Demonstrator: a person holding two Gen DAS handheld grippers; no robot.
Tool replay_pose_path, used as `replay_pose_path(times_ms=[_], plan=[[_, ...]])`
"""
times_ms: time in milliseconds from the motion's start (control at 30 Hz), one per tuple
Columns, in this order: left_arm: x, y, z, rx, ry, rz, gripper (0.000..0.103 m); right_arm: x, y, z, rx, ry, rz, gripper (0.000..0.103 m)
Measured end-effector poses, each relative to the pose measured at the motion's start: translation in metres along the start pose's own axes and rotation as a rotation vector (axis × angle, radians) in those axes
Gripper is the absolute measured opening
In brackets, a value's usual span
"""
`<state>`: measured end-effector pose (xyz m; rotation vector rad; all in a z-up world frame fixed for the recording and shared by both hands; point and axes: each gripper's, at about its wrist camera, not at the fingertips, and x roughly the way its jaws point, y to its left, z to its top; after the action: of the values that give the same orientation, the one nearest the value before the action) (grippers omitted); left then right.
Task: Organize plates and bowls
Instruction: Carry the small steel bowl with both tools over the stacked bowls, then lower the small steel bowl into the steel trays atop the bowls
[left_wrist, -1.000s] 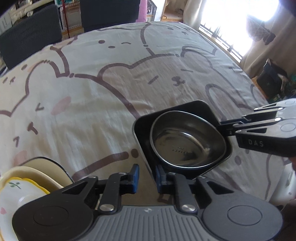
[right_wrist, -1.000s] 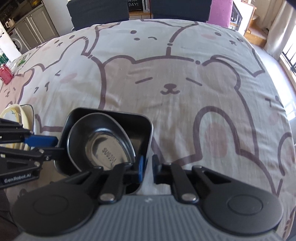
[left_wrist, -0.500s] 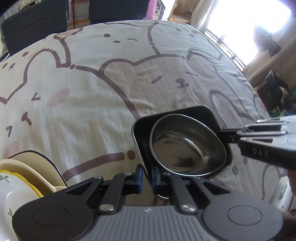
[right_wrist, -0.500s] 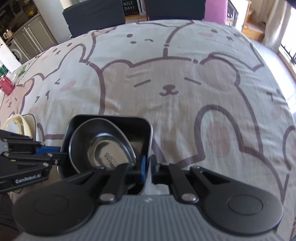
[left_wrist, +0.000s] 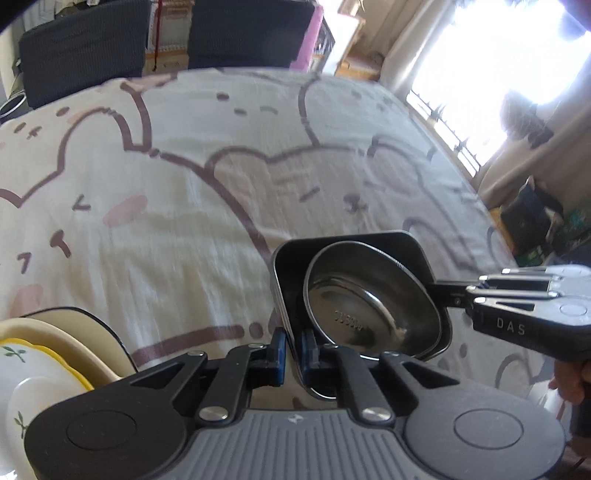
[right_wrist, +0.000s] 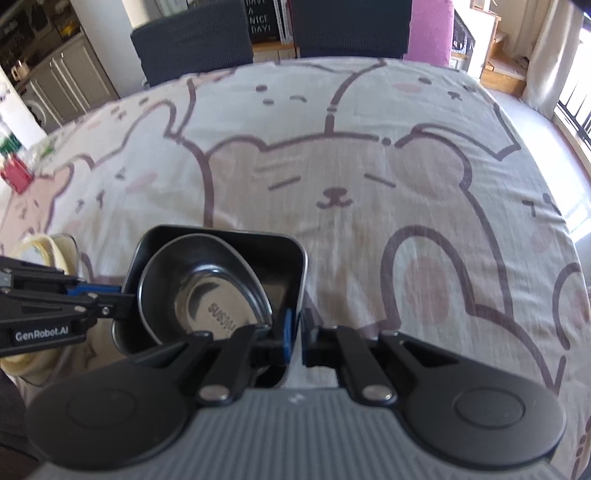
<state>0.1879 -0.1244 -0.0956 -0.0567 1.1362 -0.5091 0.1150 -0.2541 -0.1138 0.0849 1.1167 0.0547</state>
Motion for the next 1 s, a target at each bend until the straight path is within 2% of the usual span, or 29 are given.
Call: replay_pose_path(times_ms=[367,633,833,1000], plan=[[-0.075,0.019,0.0,-0.061,-0.155,0.029,0.008,-0.041,0.031,0.009,-0.016,-0.108,0.08,0.007],[-0.129,0.055,-0.019,-0.137,-0.236,0.089,0.008,-0.062,0.088,0.019,-0.049,-0.179,0.145,0.006],[-0.158,0.087,-0.039,-0.199,-0.26,0.141,0.008,-0.066,0.137,0.022,-0.089,-0.188,0.199,0.006],[-0.17,0.116,-0.06,-0.251,-0.244,0.173,0.008,-0.056,0.177,0.02,-0.144,-0.158,0.22,0.006]])
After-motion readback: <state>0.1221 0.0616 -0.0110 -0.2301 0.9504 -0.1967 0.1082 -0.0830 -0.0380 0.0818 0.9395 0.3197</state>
